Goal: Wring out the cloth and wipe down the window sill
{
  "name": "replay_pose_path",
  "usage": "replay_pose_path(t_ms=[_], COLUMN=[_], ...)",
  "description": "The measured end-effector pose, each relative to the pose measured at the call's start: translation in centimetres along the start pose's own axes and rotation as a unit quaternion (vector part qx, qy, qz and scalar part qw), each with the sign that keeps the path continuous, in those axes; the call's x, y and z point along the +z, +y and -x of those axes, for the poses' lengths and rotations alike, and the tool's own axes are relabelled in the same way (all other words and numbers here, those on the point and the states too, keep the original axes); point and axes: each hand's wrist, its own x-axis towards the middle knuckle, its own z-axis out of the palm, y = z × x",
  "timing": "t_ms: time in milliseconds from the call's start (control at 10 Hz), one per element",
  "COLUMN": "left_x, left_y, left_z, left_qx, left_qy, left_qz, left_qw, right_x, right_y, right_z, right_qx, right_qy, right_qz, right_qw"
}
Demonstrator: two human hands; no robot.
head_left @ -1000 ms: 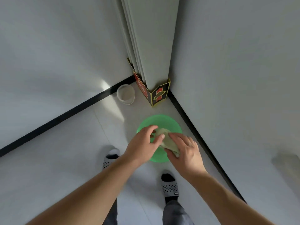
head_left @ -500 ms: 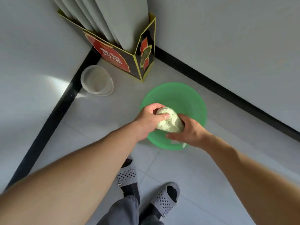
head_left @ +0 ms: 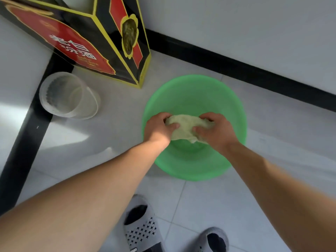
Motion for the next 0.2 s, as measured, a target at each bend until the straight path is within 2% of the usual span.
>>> replay_pose_path(t_ms=[100, 200], left_x=[-0.1, -0.7], left_y=[0.4, 1.1], left_z=[0.3, 1.3], left_qx=[0.029, 0.081], left_qy=[0.002, 0.027], left_qz=[-0.118, -0.139], left_qw=[0.993, 0.987], right_x=[0.7, 0.4], right_y=[0.2, 0.4], right_z=[0.5, 1.5], right_qx=[-0.048, -0.057], right_qy=[0.024, 0.066], right_qz=[0.114, 0.136], right_qw=[0.992, 0.987])
